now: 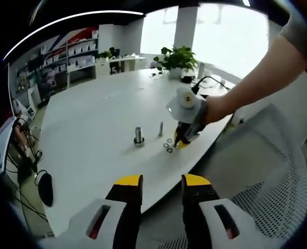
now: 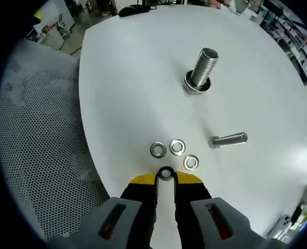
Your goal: Place the washer onto the threaded stud by aligning its center hole with the stud, sliding it down to the base, and recovering from edge contact or off-axis alignment until the washer reaches the visible bottom stop.
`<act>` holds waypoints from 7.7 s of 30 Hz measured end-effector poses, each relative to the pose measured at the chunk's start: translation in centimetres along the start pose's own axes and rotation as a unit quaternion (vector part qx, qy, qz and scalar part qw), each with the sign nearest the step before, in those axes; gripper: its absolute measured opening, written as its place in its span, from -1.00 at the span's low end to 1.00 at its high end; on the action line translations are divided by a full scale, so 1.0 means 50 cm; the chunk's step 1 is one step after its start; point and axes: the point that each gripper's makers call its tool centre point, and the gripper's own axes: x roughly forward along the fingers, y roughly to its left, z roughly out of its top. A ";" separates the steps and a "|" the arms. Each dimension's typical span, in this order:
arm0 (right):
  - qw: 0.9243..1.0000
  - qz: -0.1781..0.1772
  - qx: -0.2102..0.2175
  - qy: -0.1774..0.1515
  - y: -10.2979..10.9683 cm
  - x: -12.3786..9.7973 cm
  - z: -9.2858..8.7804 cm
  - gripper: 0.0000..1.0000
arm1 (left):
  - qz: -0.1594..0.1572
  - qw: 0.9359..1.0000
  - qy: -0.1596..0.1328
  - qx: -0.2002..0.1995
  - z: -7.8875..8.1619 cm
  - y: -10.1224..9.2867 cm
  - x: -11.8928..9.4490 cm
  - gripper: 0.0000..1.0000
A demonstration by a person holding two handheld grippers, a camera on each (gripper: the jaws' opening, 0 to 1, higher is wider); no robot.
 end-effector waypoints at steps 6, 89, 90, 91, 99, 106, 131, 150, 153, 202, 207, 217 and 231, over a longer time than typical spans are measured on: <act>0.999 -0.003 0.033 -0.019 -0.020 -0.021 -0.004 -0.74 | 0.001 1.000 0.000 0.000 0.000 0.001 0.000 -0.45; 0.999 -0.019 0.034 -0.016 -0.135 0.005 0.070 -0.72 | -0.004 1.000 0.004 0.002 -0.003 -0.001 0.002 -0.47; 0.999 -0.019 0.036 -0.015 -0.136 0.007 0.069 -0.72 | -0.005 1.000 0.005 0.003 -0.004 -0.002 0.002 -0.47; 0.999 -0.019 0.037 -0.013 -0.138 0.010 0.067 -0.71 | -0.005 1.000 0.006 0.003 -0.004 -0.002 0.002 -0.47; 0.999 -0.019 0.043 -0.018 -0.141 0.013 0.071 -0.70 | -0.006 1.000 0.009 0.004 -0.006 -0.003 0.004 -0.48; 0.998 -0.018 0.055 -0.017 -0.139 0.020 0.068 -0.69 | -0.007 1.000 0.011 0.005 -0.008 -0.004 0.004 -0.48; 0.993 -0.043 0.105 -0.026 -0.126 -0.040 0.007 -0.56 | -0.021 1.000 0.000 0.010 0.000 -0.015 0.001 -0.48; 0.990 -0.057 0.131 -0.020 -0.105 -0.067 -0.012 -0.54 | -0.020 1.000 0.005 0.003 -0.004 -0.012 0.001 -0.48; 0.988 -0.062 0.139 -0.023 -0.105 -0.068 -0.010 -0.54 | -0.030 0.999 -0.004 0.011 0.001 -0.022 -0.002 -0.48; 0.995 -0.018 0.085 -0.040 -0.069 0.005 0.009 -0.51 | 0.003 1.000 0.013 -0.008 -0.012 0.005 0.003 -0.48; 0.995 -0.016 0.079 -0.049 -0.075 0.005 0.018 -0.55 | 0.004 1.000 0.022 -0.005 -0.017 0.006 0.006 -0.48; 0.999 -0.004 -0.011 -0.039 -0.059 0.009 0.035 -0.68 | -0.002 1.000 0.019 -0.005 -0.014 0.003 0.006 -0.48; 0.997 0.034 -0.034 0.057 -0.068 0.016 0.036 -0.73 | -0.010 1.000 0.020 0.000 -0.015 -0.005 0.007 -0.52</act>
